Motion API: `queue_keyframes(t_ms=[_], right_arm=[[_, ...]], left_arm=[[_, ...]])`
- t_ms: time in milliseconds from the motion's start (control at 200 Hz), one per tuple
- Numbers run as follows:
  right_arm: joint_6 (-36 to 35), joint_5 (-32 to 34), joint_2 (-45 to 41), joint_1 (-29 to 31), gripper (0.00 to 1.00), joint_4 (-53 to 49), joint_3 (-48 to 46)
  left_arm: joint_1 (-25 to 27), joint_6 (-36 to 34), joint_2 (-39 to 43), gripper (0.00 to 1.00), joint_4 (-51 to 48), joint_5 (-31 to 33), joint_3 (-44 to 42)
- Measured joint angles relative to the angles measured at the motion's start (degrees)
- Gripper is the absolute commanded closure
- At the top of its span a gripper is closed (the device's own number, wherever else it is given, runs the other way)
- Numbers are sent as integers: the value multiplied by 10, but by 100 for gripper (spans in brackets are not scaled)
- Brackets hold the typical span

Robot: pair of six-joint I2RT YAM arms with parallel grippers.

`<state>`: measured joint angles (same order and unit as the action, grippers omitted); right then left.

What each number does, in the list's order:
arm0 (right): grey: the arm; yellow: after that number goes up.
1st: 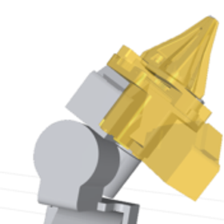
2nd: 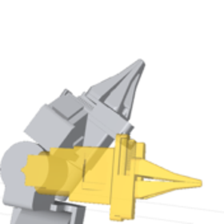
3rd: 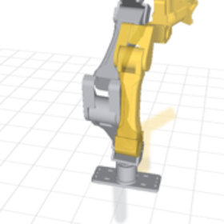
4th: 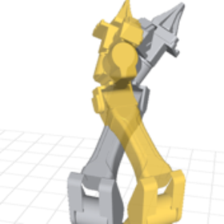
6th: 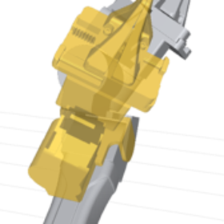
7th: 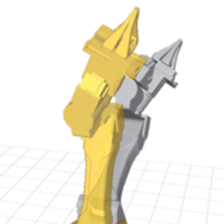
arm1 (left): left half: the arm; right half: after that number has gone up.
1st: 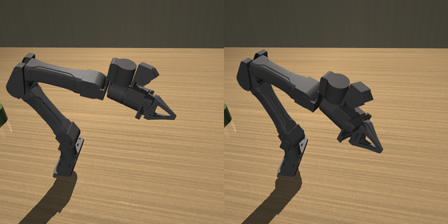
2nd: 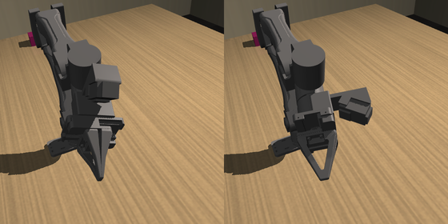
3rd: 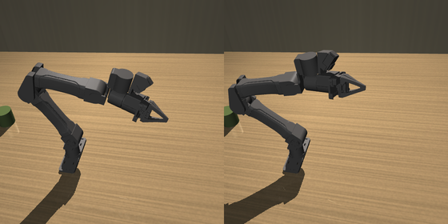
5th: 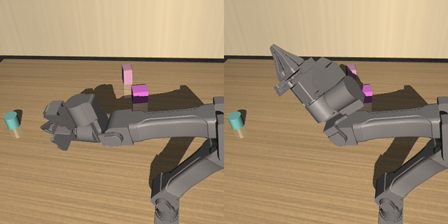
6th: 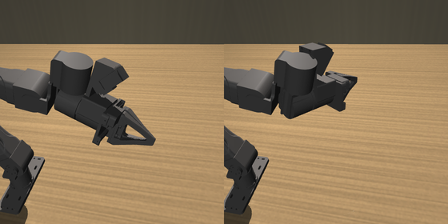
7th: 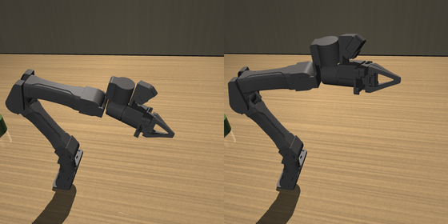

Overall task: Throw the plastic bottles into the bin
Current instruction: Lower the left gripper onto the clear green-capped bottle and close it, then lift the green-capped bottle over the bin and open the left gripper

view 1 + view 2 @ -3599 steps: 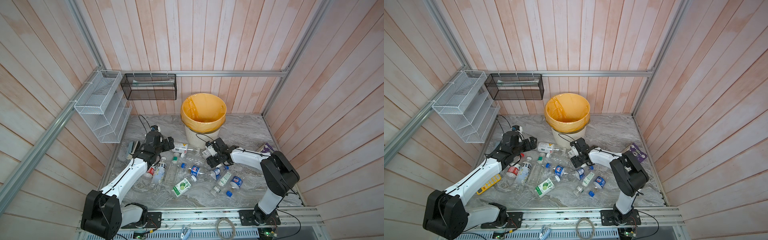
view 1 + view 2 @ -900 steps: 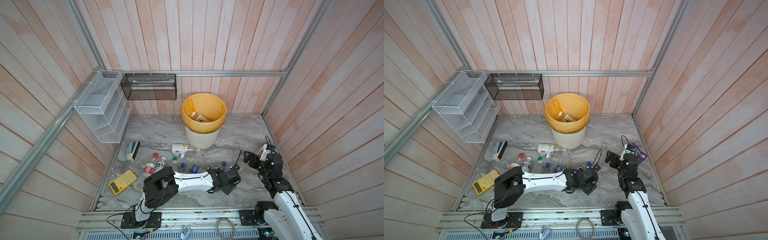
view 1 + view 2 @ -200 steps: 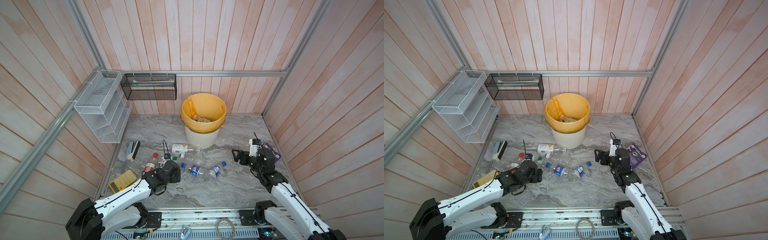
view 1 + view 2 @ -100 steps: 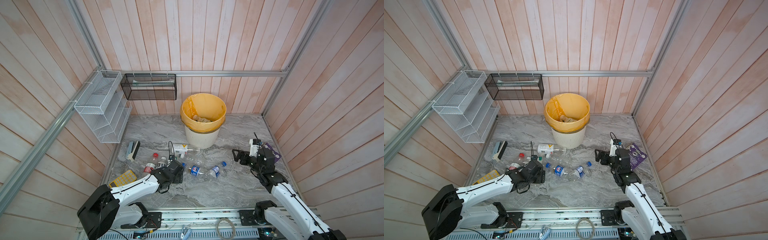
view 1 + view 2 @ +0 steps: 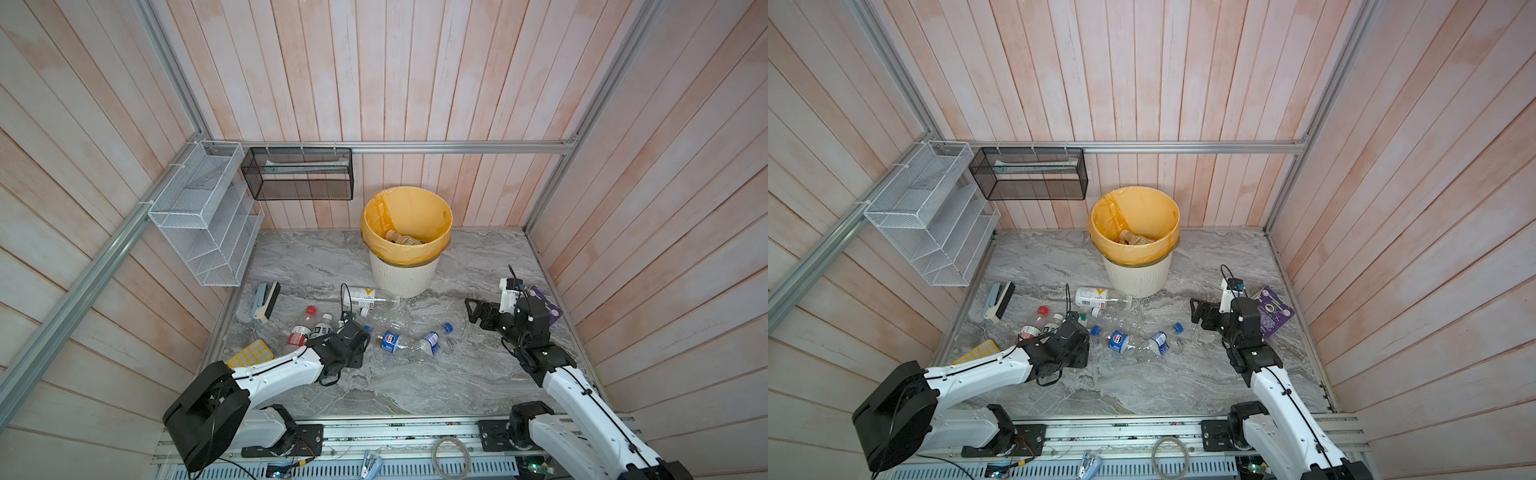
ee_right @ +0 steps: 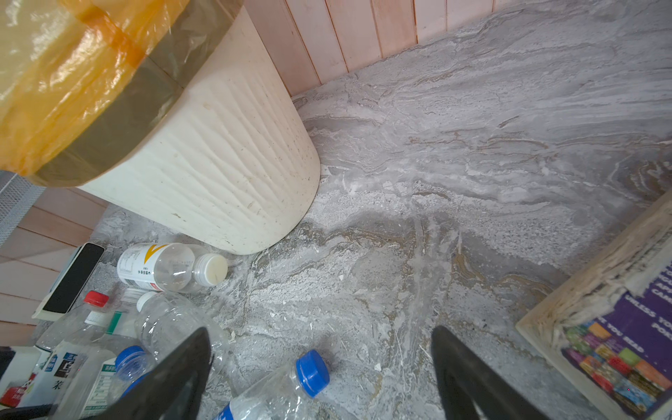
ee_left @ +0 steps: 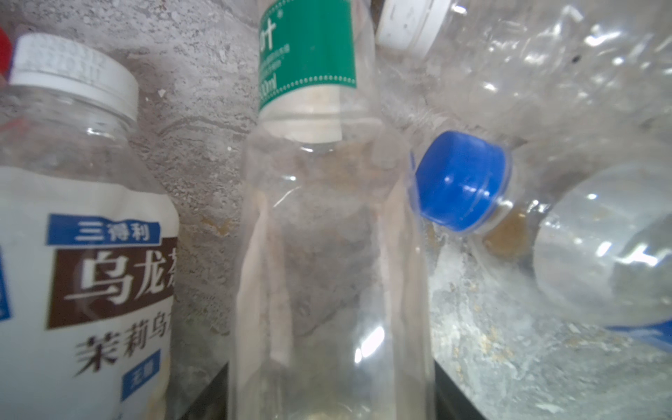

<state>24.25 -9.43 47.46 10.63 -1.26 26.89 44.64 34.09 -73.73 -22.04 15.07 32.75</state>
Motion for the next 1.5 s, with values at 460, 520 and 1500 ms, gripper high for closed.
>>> queue_keyframes(t_ms=[460,520,1500], right_arm=[[1,6,-1,0,5,0,0],[2,8,-1,0,5,0,0],[13,7,-58,1,4,-2,-17]], left_arm=[[15,37,233,44,-42,6,0],[22,32,269,46,-37,12,0],[-87,-232,-263,0,45,-140,725]])
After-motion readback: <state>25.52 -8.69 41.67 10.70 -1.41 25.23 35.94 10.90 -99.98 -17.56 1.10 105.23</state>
